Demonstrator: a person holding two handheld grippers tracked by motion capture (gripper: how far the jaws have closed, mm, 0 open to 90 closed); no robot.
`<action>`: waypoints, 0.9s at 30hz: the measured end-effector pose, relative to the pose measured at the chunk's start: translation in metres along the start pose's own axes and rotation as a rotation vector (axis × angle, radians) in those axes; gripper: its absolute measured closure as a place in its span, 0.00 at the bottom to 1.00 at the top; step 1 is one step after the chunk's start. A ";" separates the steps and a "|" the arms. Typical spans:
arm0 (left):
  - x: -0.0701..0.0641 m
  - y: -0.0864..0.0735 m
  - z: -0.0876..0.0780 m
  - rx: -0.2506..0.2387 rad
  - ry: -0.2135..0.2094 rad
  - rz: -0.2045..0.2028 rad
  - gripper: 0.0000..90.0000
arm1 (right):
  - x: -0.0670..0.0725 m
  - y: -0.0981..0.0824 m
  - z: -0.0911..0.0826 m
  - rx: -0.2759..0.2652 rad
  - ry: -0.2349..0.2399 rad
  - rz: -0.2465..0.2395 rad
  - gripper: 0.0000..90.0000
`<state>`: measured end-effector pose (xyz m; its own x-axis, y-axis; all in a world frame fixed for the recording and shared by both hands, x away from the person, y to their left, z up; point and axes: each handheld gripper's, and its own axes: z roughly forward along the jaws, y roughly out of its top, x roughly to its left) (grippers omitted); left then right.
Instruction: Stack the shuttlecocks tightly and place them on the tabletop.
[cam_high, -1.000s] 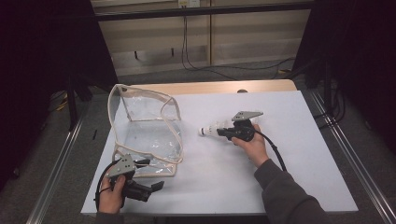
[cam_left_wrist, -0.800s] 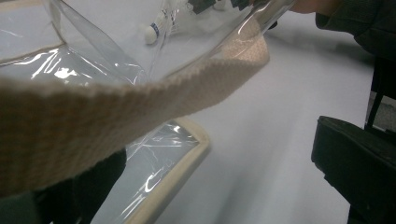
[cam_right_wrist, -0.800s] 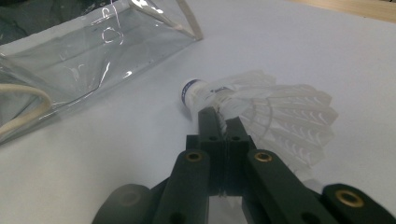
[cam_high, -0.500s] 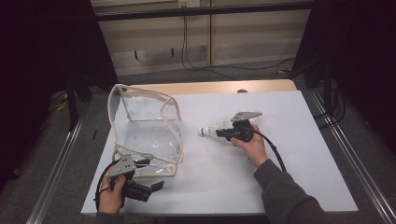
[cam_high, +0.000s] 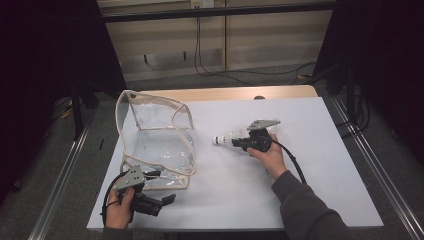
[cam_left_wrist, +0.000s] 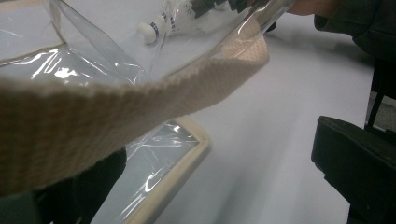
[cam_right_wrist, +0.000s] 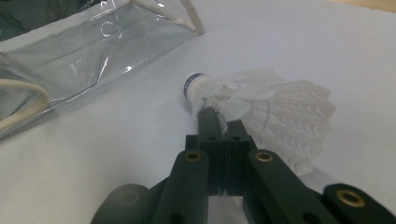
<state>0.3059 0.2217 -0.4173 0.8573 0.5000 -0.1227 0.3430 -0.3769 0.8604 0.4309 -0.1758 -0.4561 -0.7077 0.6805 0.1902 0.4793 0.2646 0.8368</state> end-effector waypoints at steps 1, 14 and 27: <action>0.000 0.000 0.000 0.000 -0.001 -0.001 0.04 | 0.000 0.000 0.000 0.001 -0.001 -0.001 0.99; 0.000 0.000 0.000 -0.008 -0.002 0.000 0.04 | 0.001 -0.003 0.002 0.029 -0.014 0.003 0.90; 0.000 0.000 0.000 -0.007 -0.003 0.001 0.04 | 0.001 -0.004 -0.001 0.055 -0.024 -0.002 0.75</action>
<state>0.3060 0.2221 -0.4177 0.8589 0.4970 -0.1237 0.3394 -0.3716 0.8641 0.4282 -0.1773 -0.4583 -0.6966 0.6956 0.1756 0.5062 0.3031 0.8074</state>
